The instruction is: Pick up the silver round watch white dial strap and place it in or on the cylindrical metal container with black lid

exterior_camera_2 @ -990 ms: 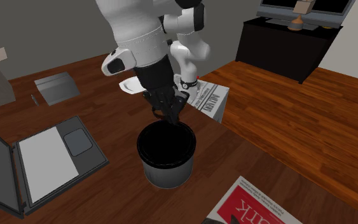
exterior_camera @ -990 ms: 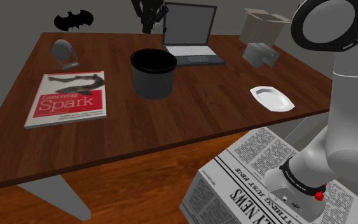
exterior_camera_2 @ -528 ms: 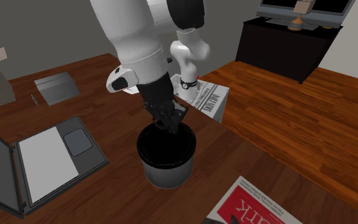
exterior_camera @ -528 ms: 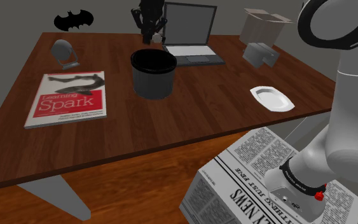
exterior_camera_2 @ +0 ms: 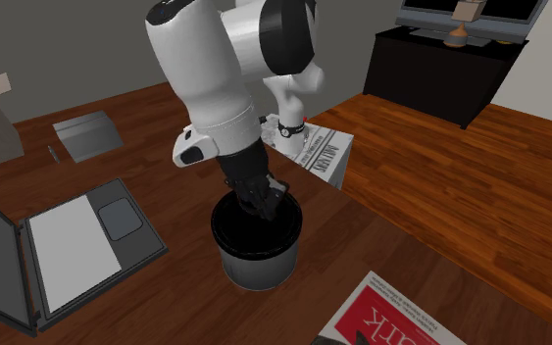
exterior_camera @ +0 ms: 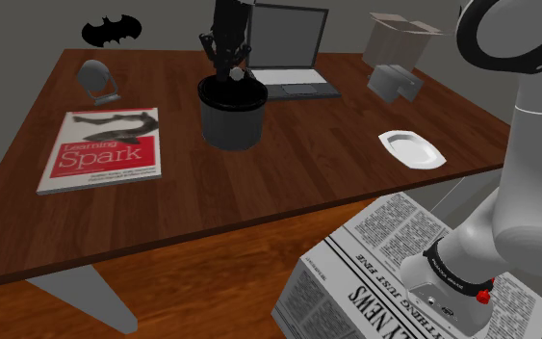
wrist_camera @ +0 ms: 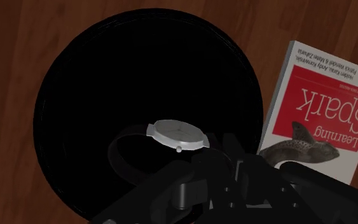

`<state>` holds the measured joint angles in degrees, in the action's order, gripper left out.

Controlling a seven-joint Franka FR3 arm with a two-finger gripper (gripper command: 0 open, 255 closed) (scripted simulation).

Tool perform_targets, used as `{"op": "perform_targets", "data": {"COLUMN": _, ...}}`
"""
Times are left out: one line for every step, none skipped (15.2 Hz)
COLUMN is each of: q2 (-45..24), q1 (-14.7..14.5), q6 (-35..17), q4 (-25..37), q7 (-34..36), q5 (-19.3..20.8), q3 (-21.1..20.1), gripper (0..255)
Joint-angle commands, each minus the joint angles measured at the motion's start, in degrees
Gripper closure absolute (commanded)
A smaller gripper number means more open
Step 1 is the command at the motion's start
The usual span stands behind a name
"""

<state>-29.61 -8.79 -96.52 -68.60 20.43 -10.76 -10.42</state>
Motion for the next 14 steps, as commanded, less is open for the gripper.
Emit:
{"op": "perform_targets", "data": {"q2": 0.10, "q1": 0.04, "q6": -0.62, "q4": -0.70, "q7": -0.16, "q5": -0.03, "q3": 0.01, "gripper": 255}}
{"op": "perform_targets", "data": {"q2": 0.10, "q1": 0.04, "q6": -0.61, "q4": -0.70, "q7": -0.15, "q5": -0.03, "q3": 0.01, "gripper": 255}}
{"op": "perform_targets", "data": {"q2": 0.10, "q1": 0.04, "q6": -0.61, "q4": -0.69, "q7": -0.15, "q5": -0.03, "q3": 0.01, "gripper": 255}}
{"op": "perform_targets", "data": {"q2": 0.10, "q1": 0.04, "q6": -0.61, "q4": -0.69, "q7": -0.15, "q5": -0.03, "q3": 0.01, "gripper": 255}}
{"op": "perform_targets", "data": {"q2": 0.10, "q1": 0.04, "q6": -0.61, "q4": -0.69, "q7": -0.15, "q5": -0.03, "q3": 0.01, "gripper": 255}}
{"op": "perform_targets", "data": {"q2": 0.10, "q1": 0.04, "q6": -0.61, "q4": -0.69, "q7": -0.15, "q5": -0.03, "q3": 0.01, "gripper": 255}}
{"op": "perform_targets", "data": {"q2": 0.10, "q1": 0.04, "q6": -0.60, "q4": -0.69, "q7": -0.15, "q5": -0.03, "q3": 0.01, "gripper": 255}}
{"op": "perform_targets", "data": {"q2": 0.10, "q1": 0.04, "q6": -0.60, "q4": -0.69, "q7": -0.15, "q5": -0.03, "q3": 0.01, "gripper": 0}}
{"op": "perform_targets", "data": {"q2": 0.10, "q1": 0.04, "q6": -0.60, "q4": -0.69, "q7": -0.15, "q5": -0.03, "q3": 0.01, "gripper": 0}}
{"op": "perform_targets", "data": {"q2": 0.10, "q1": 0.04, "q6": -0.60, "q4": -0.69, "q7": -0.15, "q5": -0.03, "q3": 0.01, "gripper": 0}}
{"op": "perform_targets", "data": {"q2": 0.10, "q1": 0.04, "q6": -0.60, "q4": -0.69, "q7": -0.15, "q5": -0.03, "q3": 0.01, "gripper": 0}}
{"op": "perform_targets", "data": {"q2": 0.10, "q1": 0.04, "q6": -0.60, "q4": -0.69, "q7": -0.15, "q5": -0.03, "q3": 0.01, "gripper": 0}}
{"op": "perform_targets", "data": {"q2": 0.10, "q1": 0.04, "q6": -0.60, "q4": -0.68, "q7": -0.15, "q5": -0.03, "q3": 0.01, "gripper": 0}}
{"op": "perform_targets", "data": {"q2": -0.28, "q1": 0.19, "q6": 1.49, "q4": 1.76, "q7": 0.01, "q5": 0.05, "q3": 0.07, "gripper": 0}}
